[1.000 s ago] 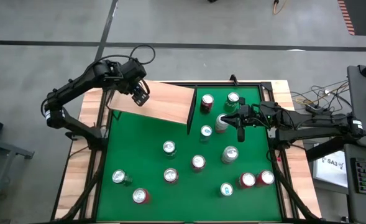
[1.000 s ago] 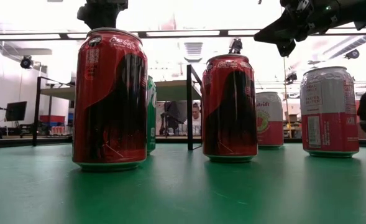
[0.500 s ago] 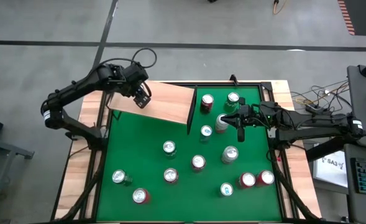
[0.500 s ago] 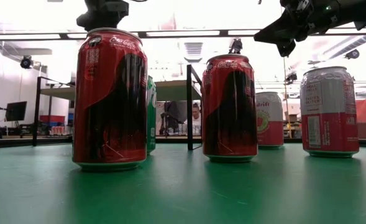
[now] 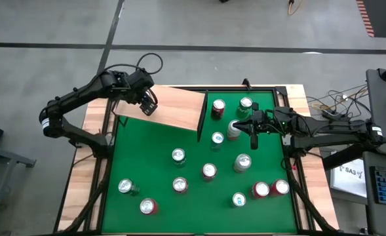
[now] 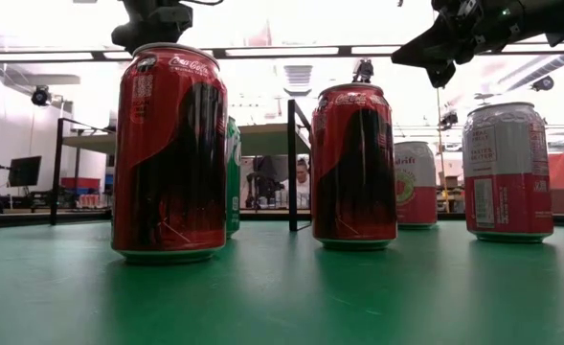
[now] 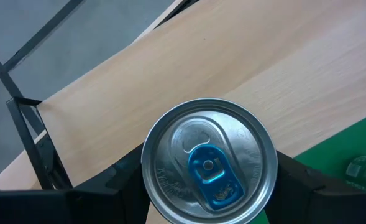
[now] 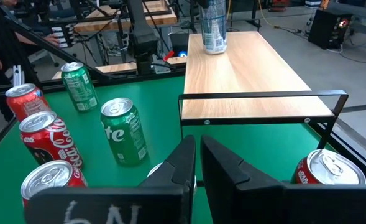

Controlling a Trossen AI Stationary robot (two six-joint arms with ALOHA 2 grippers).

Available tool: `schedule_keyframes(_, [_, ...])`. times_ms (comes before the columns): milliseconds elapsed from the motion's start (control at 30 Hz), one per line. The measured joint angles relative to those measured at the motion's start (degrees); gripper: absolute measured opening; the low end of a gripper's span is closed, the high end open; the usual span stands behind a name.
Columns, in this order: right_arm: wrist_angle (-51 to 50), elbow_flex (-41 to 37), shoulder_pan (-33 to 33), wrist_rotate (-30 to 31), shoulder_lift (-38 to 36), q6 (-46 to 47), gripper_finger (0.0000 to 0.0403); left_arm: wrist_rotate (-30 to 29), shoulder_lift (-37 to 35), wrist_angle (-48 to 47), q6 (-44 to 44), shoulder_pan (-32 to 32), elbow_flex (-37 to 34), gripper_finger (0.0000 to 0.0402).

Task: Place canned beverage on shelf
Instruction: Put the blue/white soda can on the shelf

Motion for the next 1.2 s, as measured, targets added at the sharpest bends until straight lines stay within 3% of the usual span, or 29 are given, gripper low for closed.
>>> schedule_keyframes(133, [0.0,0.0,0.0,0.0,0.0,0.0,0.0018,0.02,-0.08,0.08,-0.01,0.0,-0.16,0.0217])
schedule_keyframes(400, [0.0,0.0,0.0,0.0,0.0,0.02,0.0018,0.0,0.04,0.18,0.2,0.0,-0.22,0.0256])
schedule_keyframes(1200, [0.0,-0.02,0.02,0.0,0.0,0.04,0.0018,0.0,0.09,0.46,-0.42,0.0,-0.22,0.0263])
